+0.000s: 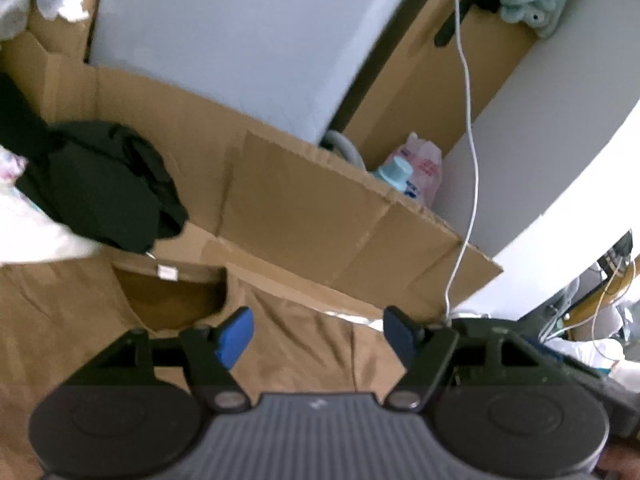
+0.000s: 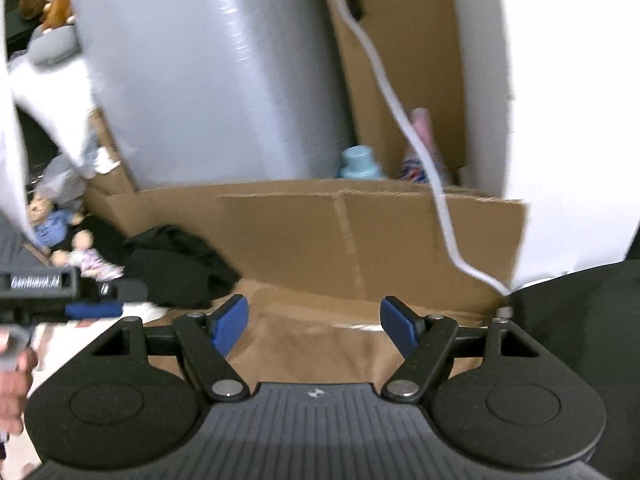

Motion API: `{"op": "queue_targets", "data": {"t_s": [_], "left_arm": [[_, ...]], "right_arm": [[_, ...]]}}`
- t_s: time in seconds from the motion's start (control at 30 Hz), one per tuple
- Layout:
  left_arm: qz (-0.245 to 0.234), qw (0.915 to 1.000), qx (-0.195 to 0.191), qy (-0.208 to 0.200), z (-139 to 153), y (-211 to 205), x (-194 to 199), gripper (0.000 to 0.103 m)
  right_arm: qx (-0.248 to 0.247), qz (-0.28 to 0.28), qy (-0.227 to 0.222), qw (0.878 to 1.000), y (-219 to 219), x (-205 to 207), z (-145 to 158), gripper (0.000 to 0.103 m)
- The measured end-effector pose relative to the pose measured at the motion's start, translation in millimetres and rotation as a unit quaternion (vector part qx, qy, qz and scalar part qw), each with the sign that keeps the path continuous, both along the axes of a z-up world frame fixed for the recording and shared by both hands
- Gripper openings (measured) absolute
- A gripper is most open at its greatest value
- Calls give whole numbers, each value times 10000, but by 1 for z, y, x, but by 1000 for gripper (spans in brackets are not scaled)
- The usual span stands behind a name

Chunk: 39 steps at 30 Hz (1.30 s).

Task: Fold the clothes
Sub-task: 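Move both open grippers across the shirt to its other side edge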

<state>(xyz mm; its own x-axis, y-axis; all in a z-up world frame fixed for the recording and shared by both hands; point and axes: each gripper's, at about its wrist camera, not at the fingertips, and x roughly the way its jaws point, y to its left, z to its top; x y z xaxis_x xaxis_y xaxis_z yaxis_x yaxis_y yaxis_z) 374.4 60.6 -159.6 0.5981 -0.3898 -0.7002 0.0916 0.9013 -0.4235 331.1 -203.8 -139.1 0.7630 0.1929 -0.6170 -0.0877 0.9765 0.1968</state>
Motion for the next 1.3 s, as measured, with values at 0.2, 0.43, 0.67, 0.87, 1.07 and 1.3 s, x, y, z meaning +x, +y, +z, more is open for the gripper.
{"op": "queue_targets", "data": {"t_s": [0.2, 0.43, 0.67, 0.87, 1.07, 1.3], "left_arm": [[-399, 9990, 198, 0, -27, -28, 11, 74], [-657, 9974, 285, -82, -54, -43, 31, 74], [-670, 9973, 292, 10, -79, -50, 49, 72], [-1006, 9940, 422, -65, -91, -60, 65, 72], [-1079, 9936, 304, -110, -108, -66, 67, 71], [-1083, 9937, 273, -69, -123, -76, 72, 64]], "right_arm": [[-394, -81, -18, 9992, -13, 12, -34, 77], [-753, 50, 161, 9970, -20, 17, -78, 77], [-946, 145, 241, 9951, -25, 28, -85, 77], [-964, 133, 322, 9947, -36, 35, -85, 77], [-958, -293, 448, 9940, -58, 30, -103, 77], [-893, -630, 765, 9911, -80, 27, -134, 77]]}}
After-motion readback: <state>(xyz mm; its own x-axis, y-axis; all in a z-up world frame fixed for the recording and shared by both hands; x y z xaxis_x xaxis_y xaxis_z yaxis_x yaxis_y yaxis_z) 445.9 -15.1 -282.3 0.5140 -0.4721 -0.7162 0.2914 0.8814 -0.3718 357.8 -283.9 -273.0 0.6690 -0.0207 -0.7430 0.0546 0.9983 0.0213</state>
